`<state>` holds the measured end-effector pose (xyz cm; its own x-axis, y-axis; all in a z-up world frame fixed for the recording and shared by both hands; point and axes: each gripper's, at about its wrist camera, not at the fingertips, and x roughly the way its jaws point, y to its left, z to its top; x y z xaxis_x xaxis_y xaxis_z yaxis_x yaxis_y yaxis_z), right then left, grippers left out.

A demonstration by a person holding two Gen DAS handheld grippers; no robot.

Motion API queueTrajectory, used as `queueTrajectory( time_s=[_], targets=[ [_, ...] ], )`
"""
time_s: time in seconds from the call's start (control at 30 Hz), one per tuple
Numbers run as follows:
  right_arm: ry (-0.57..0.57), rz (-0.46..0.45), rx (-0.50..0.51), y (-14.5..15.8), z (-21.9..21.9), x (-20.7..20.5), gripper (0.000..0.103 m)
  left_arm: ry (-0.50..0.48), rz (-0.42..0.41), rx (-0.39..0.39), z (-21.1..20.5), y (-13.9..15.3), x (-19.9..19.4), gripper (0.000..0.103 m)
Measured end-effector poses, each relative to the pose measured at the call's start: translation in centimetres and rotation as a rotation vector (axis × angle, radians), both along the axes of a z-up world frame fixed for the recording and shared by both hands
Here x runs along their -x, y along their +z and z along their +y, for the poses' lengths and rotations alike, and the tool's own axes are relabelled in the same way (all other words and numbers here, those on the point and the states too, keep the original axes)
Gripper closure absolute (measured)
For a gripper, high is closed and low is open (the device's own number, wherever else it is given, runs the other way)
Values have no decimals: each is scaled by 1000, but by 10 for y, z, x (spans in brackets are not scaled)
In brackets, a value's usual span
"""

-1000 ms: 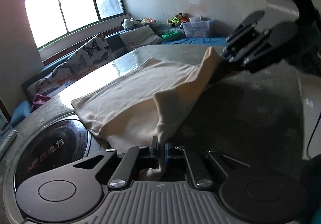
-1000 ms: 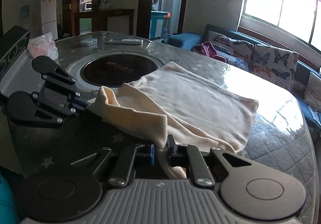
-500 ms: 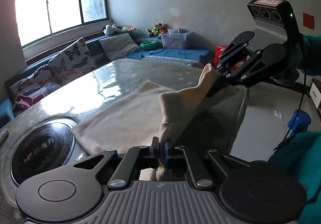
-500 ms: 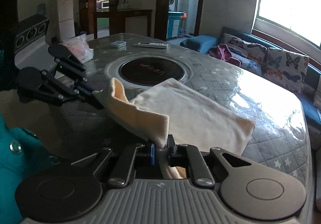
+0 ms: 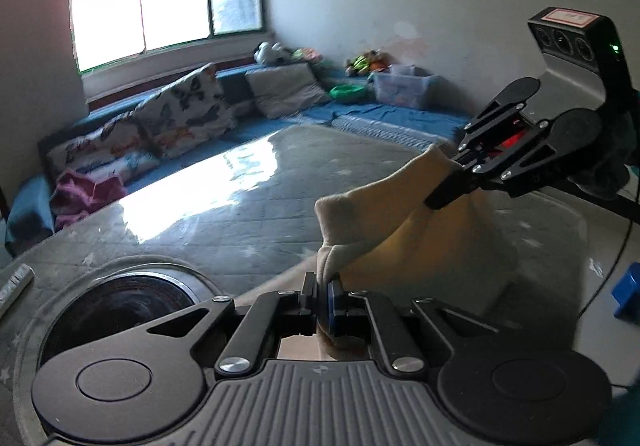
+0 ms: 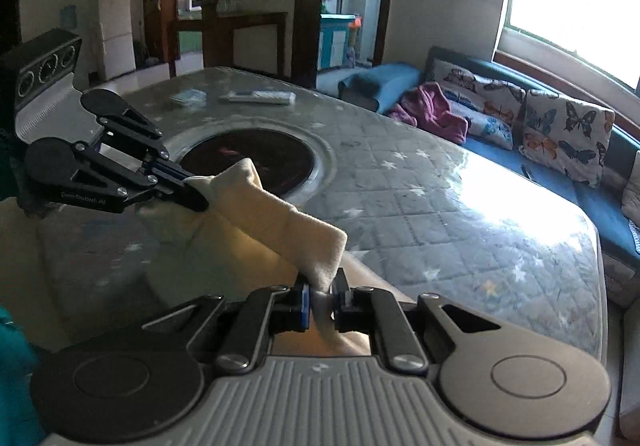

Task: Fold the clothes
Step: 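Lift the hem with both grippers and fold it over toward the collar, then lower the hem onto the sweatshirt and open both grippers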

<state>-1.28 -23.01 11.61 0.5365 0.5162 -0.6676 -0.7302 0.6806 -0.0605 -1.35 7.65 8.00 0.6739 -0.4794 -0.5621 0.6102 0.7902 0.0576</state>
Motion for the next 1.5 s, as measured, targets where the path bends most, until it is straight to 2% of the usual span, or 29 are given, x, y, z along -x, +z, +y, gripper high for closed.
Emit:
queueTrajectory(
  time_s=[0.17,0.27,0.3,0.37,0.43,0.53,0.57,0.63,0.67,0.73,0.8,0.93,1.03,1.13,1.2,1.23,1.27,1.43,1.5],
  targets=[
    [-61,56,25,-42,13,-59,93,91,77,-24,-8,-31,-55,97],
    [-137,88,-4,-68,14,-77,91,137,105,-24,-10,-48,-71,97],
    [-169,99,-26,-74,12,-79,84,149,114,-22,-10,-52,-74,97],
    [-229,115,-65,-82,5,-83,80,167,121,-24,-8,-56,-80,91],
    [-284,116,-96,-84,-6,-83,68,188,121,-25,-6,-57,-83,85],
    [-347,101,-146,-80,-23,-76,65,213,112,-31,-3,-54,-88,74],
    [-362,91,-161,-78,-28,-72,61,219,107,-34,-2,-53,-90,70],
    [-369,52,-177,-71,-35,-60,41,235,105,-32,1,-52,-91,70],
    [-375,27,-185,-67,-38,-52,29,244,106,-30,3,-52,-92,66],
    [-379,-12,-198,-61,-42,-36,24,260,109,-26,7,-52,-93,54],
    [-378,-25,-208,-59,-43,-25,5,276,111,-22,11,-51,-95,53],
    [-374,-39,-190,-66,-42,-18,0,309,97,-24,17,-47,-94,48],
    [-361,12,-231,-70,-44,-25,0,339,84,-20,21,-41,-92,41],
    [-316,55,-268,-73,-40,-28,2,351,85,-19,26,-38,-94,40],
    [-287,84,-291,-75,-36,-32,11,381,73,-21,30,-35,-93,40],
    [-280,115,-309,-78,-34,-35,13,397,78,3,35,-32,-93,41],
    [-272,143,-319,-81,-32,-39,19,405,78,23,38,-29,-90,42],
    [-269,194,-318,-94,-26,-56,29,387,52,66,44,-15,-69,48],
    [-290,206,-320,-97,-25,-64,33,360,55,83,41,-13,-60,55]
  ],
)
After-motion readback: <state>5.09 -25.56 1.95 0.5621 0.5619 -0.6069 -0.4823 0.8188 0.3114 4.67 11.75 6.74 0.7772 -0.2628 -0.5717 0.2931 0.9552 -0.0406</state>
